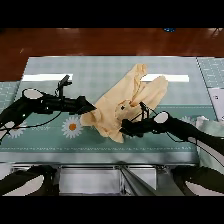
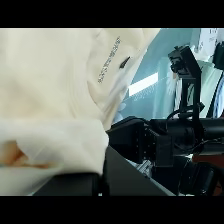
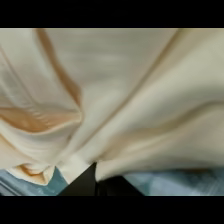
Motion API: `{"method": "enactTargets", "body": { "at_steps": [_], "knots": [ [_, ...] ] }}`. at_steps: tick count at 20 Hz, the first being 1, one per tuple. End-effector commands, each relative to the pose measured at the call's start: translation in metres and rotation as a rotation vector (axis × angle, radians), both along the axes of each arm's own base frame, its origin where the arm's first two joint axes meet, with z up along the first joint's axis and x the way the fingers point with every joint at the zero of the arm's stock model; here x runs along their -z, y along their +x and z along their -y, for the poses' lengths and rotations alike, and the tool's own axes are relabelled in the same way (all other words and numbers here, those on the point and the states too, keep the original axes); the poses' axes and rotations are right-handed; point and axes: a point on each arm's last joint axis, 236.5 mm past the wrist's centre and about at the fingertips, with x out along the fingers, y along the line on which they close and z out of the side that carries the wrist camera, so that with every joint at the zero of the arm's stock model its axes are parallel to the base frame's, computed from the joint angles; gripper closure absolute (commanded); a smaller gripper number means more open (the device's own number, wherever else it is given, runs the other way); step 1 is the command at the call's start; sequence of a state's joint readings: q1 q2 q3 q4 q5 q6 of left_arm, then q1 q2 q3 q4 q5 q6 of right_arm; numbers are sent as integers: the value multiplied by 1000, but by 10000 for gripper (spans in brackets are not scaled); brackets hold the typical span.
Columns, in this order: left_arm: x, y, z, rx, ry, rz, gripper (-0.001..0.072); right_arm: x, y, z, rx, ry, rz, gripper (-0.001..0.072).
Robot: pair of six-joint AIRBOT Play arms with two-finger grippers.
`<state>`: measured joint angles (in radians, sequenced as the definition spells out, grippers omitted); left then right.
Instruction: Fold the shirts.
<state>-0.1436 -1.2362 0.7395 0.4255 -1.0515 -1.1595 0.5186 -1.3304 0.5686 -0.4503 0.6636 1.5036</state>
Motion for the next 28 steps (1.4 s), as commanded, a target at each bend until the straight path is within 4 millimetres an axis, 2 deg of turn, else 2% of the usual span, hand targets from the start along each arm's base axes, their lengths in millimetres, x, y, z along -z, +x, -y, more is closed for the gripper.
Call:
{"method": "enactTargets", "body": {
  "at_steps": [1, 3, 4, 5, 6, 7, 8, 9, 10, 12, 13, 15, 17, 19, 22, 24, 26, 28],
  "knots": [
    [0, 3, -1, -11, 4, 6, 684, -15, 7, -21, -68, 44, 55, 692],
    [-5, 13, -6, -42, -3, 22, 684, -31, 14, -17, -134, 48, 90, 692],
    [-15, 26, -11, -80, -28, 36, 684, -47, 26, -10, -158, 41, 141, 692],
    [-33, 46, -21, -143, -74, 63, 684, -69, 47, 3, -162, 29, 207, 692],
    [-60, 69, -33, -208, -136, 115, 684, -97, 72, 20, -149, 12, 279, 692],
    [-98, 96, -48, -292, -226, 175, 684, -131, 98, 41, -127, -11, 363, 693],
    [-142, 120, -65, -365, -323, 251, 684, -175, 126, 67, -96, -43, 459, 692],
    [-196, 139, -84, -427, -428, 359, 684, -220, 144, 91, -76, -72, 554, 692],
    [-249, 149, -104, -471, -513, 466, 684, -272, 157, 116, -57, -108, 658, 692],
    [-350, 146, -138, -504, -596, 700, 685, -371, 160, 158, -20, -194, 861, 692],
    [-389, 138, -149, -498, -578, 807, 685, -419, 153, 174, 0, -239, 964, 692],
    [-451, 111, -161, -470, -466, 1013, 685, -499, 126, 189, 24, -309, 1148, 692],
    [-484, 84, -169, -468, -245, 1147, 685, -560, 90, 192, 43, -361, 1312, 692],
    [-507, 53, -180, -515, -4, 1244, 685, -593, 52, 188, 60, -372, 1420, 692],
    [-543, -15, -182, -583, 265, 1419, 685, -611, -2, 181, 49, -387, 1495, 692],
    [-555, -59, -174, -608, 398, 1507, 685, -607, -30, 182, 33, -425, 1493, 692],
    [-564, -98, -166, -631, 508, 1581, 685, -594, -49, 187, 32, -463, 1443, 692],
    [-562, -122, -162, -654, 569, 1592, 685, -577, -58, 191, 25, -484, 1381, 692]
  ]
}}
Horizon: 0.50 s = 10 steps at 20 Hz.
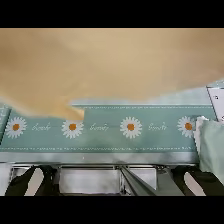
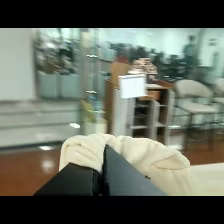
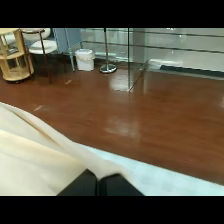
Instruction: Fold the shirts.
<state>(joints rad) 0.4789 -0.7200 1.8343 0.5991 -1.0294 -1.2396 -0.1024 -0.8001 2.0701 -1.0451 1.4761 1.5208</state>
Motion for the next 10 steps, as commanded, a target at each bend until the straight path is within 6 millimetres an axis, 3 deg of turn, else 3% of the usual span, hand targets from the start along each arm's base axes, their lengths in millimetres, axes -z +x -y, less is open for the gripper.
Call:
{"method": "enactTargets", "body": {
  "at_steps": [1, 3, 4, 7, 10],
  "knots": [
    [6, -45, -1, -160, 100, 15, 685, 32, -23, 11, 54, -28, -112, 692],
    [43, -30, -1, -121, 73, -128, 685, 69, -12, 16, 72, -27, -230, 692],
    [76, -14, -4, -88, 39, -251, 685, 91, -3, 18, 74, -21, -295, 692],
    [199, 38, 1, 123, -106, -595, 684, 177, 38, 19, 61, 11, -524, 692],
    [323, 95, 9, 265, -358, -802, 685, 268, 91, 24, 72, 53, -697, 692]
  ]
}}
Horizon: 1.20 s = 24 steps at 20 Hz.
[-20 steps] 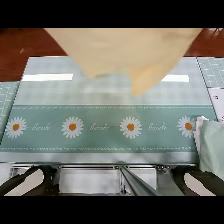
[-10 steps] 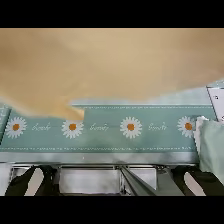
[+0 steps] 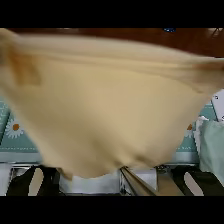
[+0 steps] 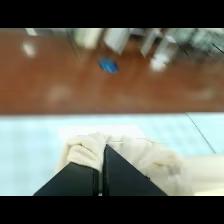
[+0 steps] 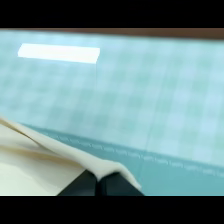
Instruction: Fold the shirts.
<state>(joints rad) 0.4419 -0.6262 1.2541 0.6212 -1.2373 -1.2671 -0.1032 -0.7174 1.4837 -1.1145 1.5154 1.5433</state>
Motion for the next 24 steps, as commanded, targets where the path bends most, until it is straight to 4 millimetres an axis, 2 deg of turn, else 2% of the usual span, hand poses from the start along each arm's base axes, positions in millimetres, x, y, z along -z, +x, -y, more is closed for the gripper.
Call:
{"method": "enactTargets", "body": {
  "at_steps": [1, 2, 3, 4, 6, 9, 12, 14, 16, 18, 19, 20, 21, 22, 24],
  "knots": [
    [145, 47, 23, 81, -250, -264, 685, 104, 52, 8, 29, 34, -194, 692],
    [187, 64, 30, 70, -259, -336, 685, 126, 70, 11, 39, 36, -238, 692],
    [222, 81, 37, 51, -270, -402, 685, 146, 91, 12, 42, 50, -275, 692],
    [247, 99, 42, 31, -274, -453, 685, 166, 112, 13, 44, 62, -307, 692],
    [285, 141, 49, -1, -266, -517, 685, 206, 149, 17, 56, 80, -395, 692],
    [309, 211, 60, 23, -276, -566, 685, 245, 207, 21, 65, 102, -469, 692],
    [306, 278, 59, 0, -348, -556, 685, 266, 263, 25, 109, 143, -482, 692],
    [302, 307, 62, 5, -386, -548, 685, 277, 291, 22, 141, 209, -480, 692],
    [302, 316, 72, 50, -387, -553, 685, 285, 309, 15, 165, 284, -472, 692],
    [302, 316, 74, 65, -386, -558, 685, 289, 316, 7, 168, 354, -480, 690],
    [301, 313, 74, 78, -386, -567, 669, 289, 317, 6, 169, 372, -483, 620],
    [300, 307, 76, 111, -385, -587, 543, 285, 317, 7, 171, 392, -484, 418],
    [297, 297, 77, 163, -379, -613, 257, 277, 315, 10, 165, 418, -482, 289],
    [292, 287, 72, 207, -377, -637, 205, 265, 311, 13, 139, 444, -476, 303],
    [281, 265, 44, 251, -409, -728, 206, 238, 292, 31, 105, 465, -482, 303]
  ]
}}
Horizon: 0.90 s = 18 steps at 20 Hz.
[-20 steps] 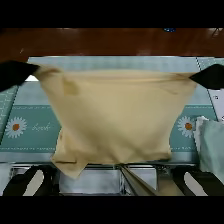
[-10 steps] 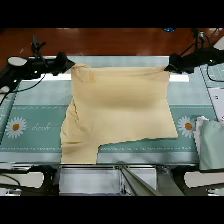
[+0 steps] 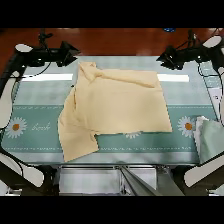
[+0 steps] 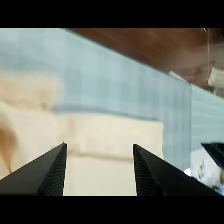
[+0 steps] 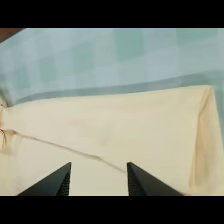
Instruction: Fold the shirts.
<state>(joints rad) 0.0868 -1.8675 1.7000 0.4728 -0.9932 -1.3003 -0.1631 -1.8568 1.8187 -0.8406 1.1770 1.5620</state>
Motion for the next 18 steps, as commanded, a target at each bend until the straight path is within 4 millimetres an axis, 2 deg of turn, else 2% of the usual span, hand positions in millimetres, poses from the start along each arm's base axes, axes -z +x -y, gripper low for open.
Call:
{"method": "enactTargets", "body": {
  "at_steps": [1, 2, 4, 6, 7, 8, 9, 10, 11, 14, 16, 18],
  "knots": [
    [-5, -44, -39, 81, -52, -213, 206, -38, -28, 24, -38, 55, -5, 303],
    [2, -63, -65, 47, -28, -329, 206, -48, -42, 41, -41, 10, -16, 303],
    [4, -100, -107, 66, 172, -386, 206, -58, -76, 81, -33, -172, -58, 303],
    [7, -137, -151, 28, 433, -441, 206, -57, -111, 120, 8, -384, -119, 303],
    [8, -156, -168, 4, 532, -459, 206, -52, -131, 135, 65, -457, -164, 303],
    [16, -185, -192, -15, 645, -504, 206, -44, -150, 144, 105, -512, -174, 304],
    [25, -214, -212, -57, 702, -564, 206, -32, -167, 140, 119, -525, -166, 303],
    [37, -240, -221, -118, 676, -606, 206, -17, -185, 130, 137, -505, -150, 304],
    [49, -258, -217, -156, 600, -615, 206, 1, -203, 115, 157, -459, -132, 303],
    [80, -291, -172, -169, 306, -568, 206, 38, -245, 57, 159, -256, -99, 303],
    [93, -306, -155, -133, 196, -553, 207, 45, -267, 21, 111, -134, -89, 303],
    [108, -320, -157, -126, 174, -576, 206, 43, -283, 1, 70, -68, -91, 303]
  ]
}}
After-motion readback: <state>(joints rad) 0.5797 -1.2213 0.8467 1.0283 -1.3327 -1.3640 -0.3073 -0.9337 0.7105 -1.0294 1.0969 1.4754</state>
